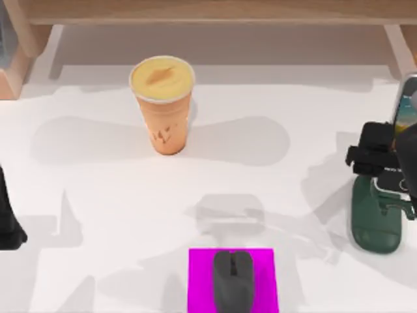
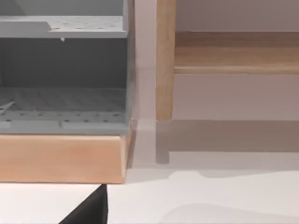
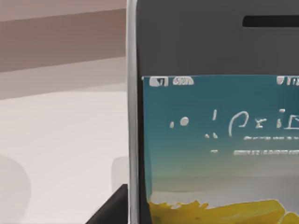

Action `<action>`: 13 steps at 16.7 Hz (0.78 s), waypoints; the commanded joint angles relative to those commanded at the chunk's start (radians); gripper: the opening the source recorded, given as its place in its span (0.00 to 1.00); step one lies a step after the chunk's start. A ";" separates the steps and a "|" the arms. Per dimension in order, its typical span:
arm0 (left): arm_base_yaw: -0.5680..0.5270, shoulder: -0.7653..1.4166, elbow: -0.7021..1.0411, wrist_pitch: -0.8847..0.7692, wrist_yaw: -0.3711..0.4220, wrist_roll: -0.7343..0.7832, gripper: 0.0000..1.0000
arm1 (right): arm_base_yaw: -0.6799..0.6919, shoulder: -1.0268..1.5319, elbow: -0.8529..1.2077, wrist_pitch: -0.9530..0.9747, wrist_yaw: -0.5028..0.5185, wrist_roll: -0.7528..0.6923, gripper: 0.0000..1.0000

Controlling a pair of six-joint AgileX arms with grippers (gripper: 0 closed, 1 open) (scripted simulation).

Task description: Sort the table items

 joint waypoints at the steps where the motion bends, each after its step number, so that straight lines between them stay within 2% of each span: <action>1: 0.000 0.000 0.000 0.000 0.000 0.000 1.00 | 0.000 0.000 0.000 0.000 0.000 0.000 0.23; 11: 0.000 0.000 0.000 0.000 0.000 0.000 1.00 | 0.000 0.000 0.000 0.000 0.000 0.000 0.98; 13: 0.000 0.000 0.000 0.000 0.000 0.000 1.00 | 0.000 0.000 0.000 0.000 0.000 0.000 1.00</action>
